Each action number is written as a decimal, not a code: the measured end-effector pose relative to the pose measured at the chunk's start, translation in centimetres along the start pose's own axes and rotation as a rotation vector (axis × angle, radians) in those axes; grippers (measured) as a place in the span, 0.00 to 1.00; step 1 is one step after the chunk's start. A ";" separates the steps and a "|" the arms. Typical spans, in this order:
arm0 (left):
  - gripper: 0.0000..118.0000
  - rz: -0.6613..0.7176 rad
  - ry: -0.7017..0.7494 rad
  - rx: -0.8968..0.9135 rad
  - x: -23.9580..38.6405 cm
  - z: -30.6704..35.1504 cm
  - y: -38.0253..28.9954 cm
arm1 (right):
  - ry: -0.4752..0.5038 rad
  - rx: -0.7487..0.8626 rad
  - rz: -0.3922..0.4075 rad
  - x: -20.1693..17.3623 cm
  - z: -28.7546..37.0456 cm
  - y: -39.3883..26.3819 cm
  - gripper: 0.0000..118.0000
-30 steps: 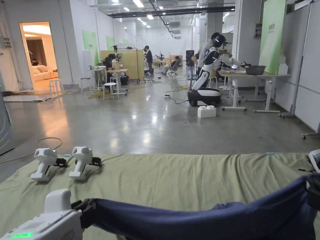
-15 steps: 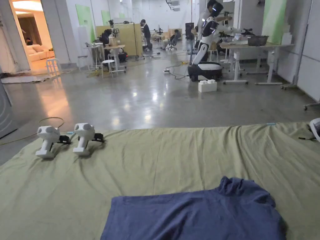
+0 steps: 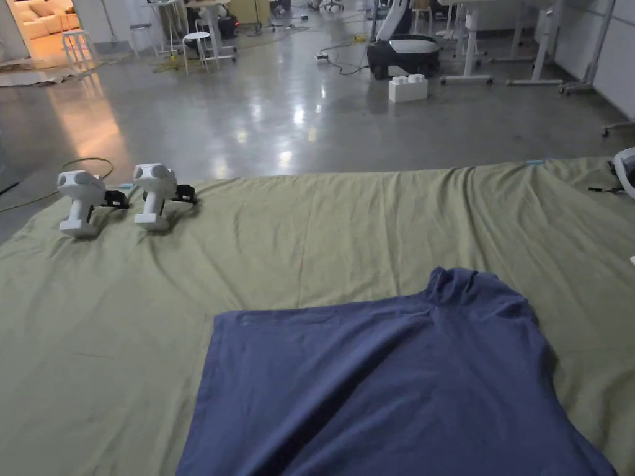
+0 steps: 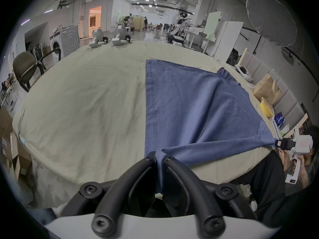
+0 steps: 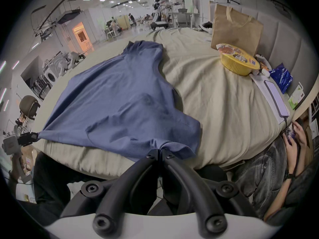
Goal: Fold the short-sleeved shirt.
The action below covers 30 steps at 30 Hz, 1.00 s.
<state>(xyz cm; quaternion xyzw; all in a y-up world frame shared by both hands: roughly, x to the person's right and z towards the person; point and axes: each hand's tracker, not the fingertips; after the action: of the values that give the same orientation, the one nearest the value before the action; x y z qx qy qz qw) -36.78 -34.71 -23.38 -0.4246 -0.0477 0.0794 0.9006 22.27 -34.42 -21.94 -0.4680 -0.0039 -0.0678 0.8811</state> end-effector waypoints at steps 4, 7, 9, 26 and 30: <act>0.68 0.041 0.027 -0.015 -1.1 0.4 -1.1 | -0.005 -0.014 0.010 0.5 -0.5 0.1 0.13; 0.89 0.090 0.027 0.050 -1.4 2.4 -1.4 | -0.020 -0.019 0.031 1.2 -0.3 -0.1 0.75; 0.89 0.091 0.035 0.131 -1.2 4.5 -1.2 | -0.025 0.040 0.025 1.7 0.9 -0.2 0.82; 0.77 -0.119 0.210 0.871 12.7 22.2 5.5 | 0.082 0.814 0.150 -6.7 18.4 6.5 0.60; 0.03 -0.192 0.179 0.861 13.2 22.1 5.7 | 0.080 0.807 0.152 -7.7 18.2 6.7 0.17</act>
<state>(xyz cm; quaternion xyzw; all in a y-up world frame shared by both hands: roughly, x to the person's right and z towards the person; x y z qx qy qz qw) -27.83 -11.95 -13.55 -0.0101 0.0285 -0.0290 0.9991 16.54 -14.77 -17.76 -0.0811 0.0387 -0.0135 0.9959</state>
